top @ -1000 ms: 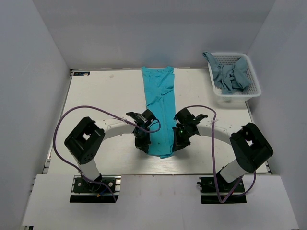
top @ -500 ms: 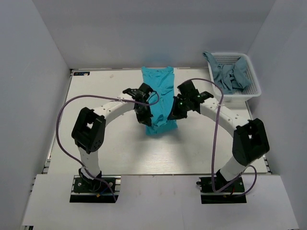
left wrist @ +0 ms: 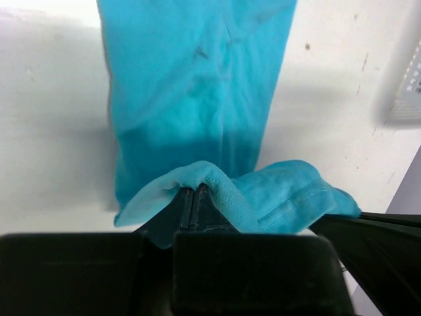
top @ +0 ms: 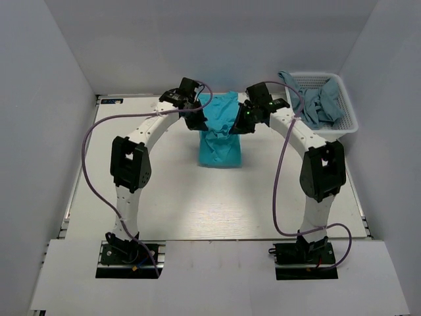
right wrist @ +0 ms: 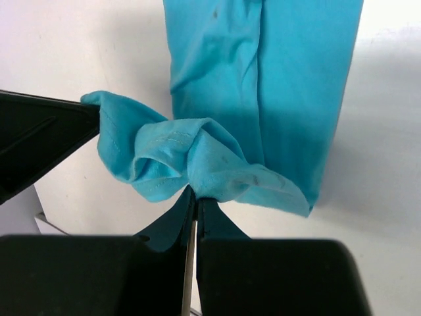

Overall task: Fold and stack the t-shirts
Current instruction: Fold the folded rectangular tshirt in 1/3 of the way

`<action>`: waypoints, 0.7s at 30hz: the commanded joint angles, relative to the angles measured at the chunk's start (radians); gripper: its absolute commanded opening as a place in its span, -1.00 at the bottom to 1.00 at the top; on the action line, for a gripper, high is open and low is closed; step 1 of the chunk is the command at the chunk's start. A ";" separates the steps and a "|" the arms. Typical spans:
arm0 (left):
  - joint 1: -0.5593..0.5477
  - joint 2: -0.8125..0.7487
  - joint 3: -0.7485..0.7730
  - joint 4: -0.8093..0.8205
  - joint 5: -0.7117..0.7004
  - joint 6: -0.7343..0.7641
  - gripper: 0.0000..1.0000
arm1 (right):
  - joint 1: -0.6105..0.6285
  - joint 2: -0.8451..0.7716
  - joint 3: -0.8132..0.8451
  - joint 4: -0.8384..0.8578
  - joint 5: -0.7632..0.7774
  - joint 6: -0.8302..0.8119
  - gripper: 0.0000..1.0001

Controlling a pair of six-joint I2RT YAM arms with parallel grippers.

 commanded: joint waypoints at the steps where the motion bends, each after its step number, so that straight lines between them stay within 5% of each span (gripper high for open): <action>1: 0.031 0.047 0.075 -0.019 0.048 0.046 -1.00 | -0.018 0.060 0.070 -0.019 -0.040 -0.013 -1.00; 21: 0.109 0.267 0.239 0.116 0.180 0.087 -1.00 | -0.109 0.316 0.260 0.097 -0.032 0.017 -1.00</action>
